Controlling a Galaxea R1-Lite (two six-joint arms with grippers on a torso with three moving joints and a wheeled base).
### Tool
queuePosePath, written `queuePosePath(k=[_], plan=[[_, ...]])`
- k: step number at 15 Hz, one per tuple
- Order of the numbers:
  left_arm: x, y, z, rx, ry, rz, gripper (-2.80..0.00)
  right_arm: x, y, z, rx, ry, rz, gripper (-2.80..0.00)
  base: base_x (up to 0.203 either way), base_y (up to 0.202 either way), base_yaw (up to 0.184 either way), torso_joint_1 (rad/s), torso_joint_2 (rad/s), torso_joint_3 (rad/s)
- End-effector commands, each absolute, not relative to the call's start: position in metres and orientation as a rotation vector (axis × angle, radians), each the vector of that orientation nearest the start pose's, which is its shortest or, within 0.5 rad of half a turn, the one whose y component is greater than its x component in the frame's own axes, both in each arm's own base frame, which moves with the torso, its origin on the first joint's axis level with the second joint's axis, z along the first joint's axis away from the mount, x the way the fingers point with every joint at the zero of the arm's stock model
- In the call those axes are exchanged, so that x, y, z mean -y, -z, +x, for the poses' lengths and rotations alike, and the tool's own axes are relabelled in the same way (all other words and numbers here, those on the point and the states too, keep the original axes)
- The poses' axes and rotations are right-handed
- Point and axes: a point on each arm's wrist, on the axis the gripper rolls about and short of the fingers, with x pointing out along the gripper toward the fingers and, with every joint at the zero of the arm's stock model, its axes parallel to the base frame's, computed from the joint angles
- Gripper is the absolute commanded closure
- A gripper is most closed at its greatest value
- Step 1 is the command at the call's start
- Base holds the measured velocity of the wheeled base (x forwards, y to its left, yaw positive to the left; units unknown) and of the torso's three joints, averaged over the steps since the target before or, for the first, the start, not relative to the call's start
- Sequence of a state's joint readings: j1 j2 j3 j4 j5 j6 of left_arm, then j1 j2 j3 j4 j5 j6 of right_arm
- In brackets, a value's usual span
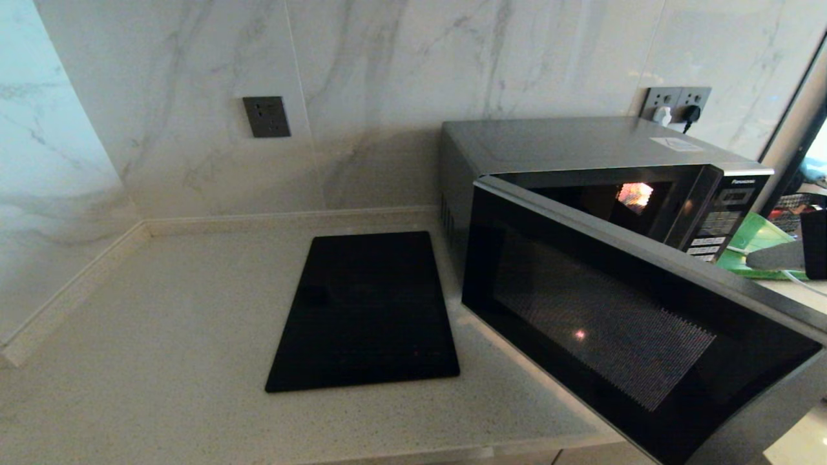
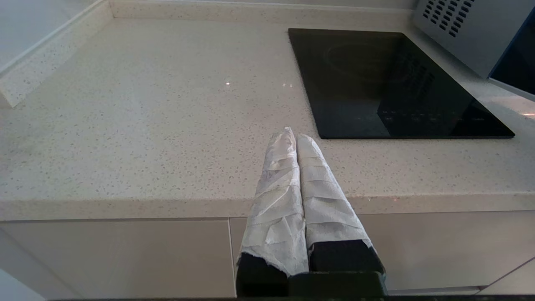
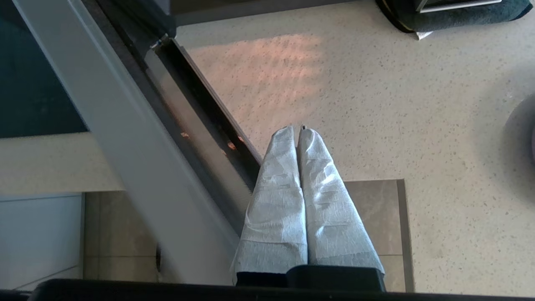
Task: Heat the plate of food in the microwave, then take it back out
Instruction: Open the microwave oven
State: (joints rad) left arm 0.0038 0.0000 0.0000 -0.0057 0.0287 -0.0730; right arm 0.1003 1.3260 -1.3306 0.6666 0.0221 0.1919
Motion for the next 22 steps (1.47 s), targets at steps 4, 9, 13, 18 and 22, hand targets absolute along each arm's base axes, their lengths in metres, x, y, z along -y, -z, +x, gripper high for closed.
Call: queuePosePath(k=[4, 9, 13, 18, 22], plan=[[-0.001, -0.076, -0.023, 0.006, -0.034, -0.074, 0.0, -0.034, -0.302, 0.164, -0.677, -0.175, 0.136, 0.0, 0.0, 0.0, 0.0, 0.0, 0.0, 0.0], [-0.001, -0.076, -0.023, 0.007, -0.034, -0.074, 0.0, -0.054, -0.297, 0.156, -0.709, -0.299, 0.115, 0.0, 0.0, 0.0, 0.0, 0.0, 0.0, 0.0], [-0.001, -0.076, -0.023, 0.006, -0.034, -0.074, 0.0, -0.058, -0.296, 0.153, -0.717, -0.324, 0.124, 0.0, 0.0, 0.0, 0.0, 0.0, 0.0, 0.0], [-0.001, -0.076, -0.023, 0.006, -0.034, -0.074, 0.0, -0.068, -0.29, 0.144, -0.748, -0.439, 0.117, 0.0, 0.0, 0.0, 0.0, 0.0, 0.0, 0.0], [-0.001, -0.076, -0.023, 0.006, -0.034, -0.074, 0.0, -0.075, -0.291, 0.14, -0.756, -0.492, 0.136, 0.0, 0.0, 0.0, 0.0, 0.0, 0.0, 0.0]])
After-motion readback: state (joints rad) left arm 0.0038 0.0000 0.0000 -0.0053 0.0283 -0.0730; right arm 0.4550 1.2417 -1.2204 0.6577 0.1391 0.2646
